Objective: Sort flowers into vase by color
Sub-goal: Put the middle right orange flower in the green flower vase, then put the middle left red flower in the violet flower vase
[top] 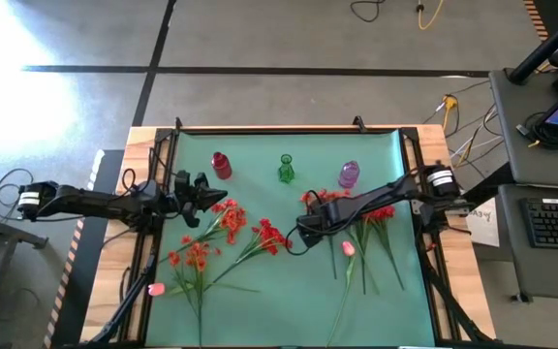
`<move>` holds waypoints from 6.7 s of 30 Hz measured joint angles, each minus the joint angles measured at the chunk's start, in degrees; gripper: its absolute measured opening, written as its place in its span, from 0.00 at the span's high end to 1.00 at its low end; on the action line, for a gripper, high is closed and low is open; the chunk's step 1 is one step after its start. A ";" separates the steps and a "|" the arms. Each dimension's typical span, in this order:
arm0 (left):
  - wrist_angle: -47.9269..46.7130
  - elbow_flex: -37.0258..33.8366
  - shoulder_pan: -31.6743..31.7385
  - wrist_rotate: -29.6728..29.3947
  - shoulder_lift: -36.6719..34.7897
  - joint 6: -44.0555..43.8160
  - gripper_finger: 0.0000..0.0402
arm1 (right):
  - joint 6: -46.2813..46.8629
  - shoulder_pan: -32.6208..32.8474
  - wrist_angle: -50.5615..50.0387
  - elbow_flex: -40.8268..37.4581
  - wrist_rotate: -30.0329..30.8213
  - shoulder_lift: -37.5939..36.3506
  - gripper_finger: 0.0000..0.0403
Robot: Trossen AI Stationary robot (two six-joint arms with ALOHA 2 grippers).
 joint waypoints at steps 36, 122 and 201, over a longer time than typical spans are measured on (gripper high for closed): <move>-0.02 0.00 0.00 -0.61 2.25 1.32 1.00 | -10.44 -0.20 4.01 2.08 10.93 -11.50 0.93; -0.04 0.00 0.09 -5.20 4.50 -1.72 1.00 | -54.96 -24.20 86.00 -21.33 4.27 -15.34 0.38; -79.73 52.99 -30.10 -12.50 44.07 -21.59 0.89 | -20.61 2.10 20.03 -21.31 -12.13 -37.61 0.25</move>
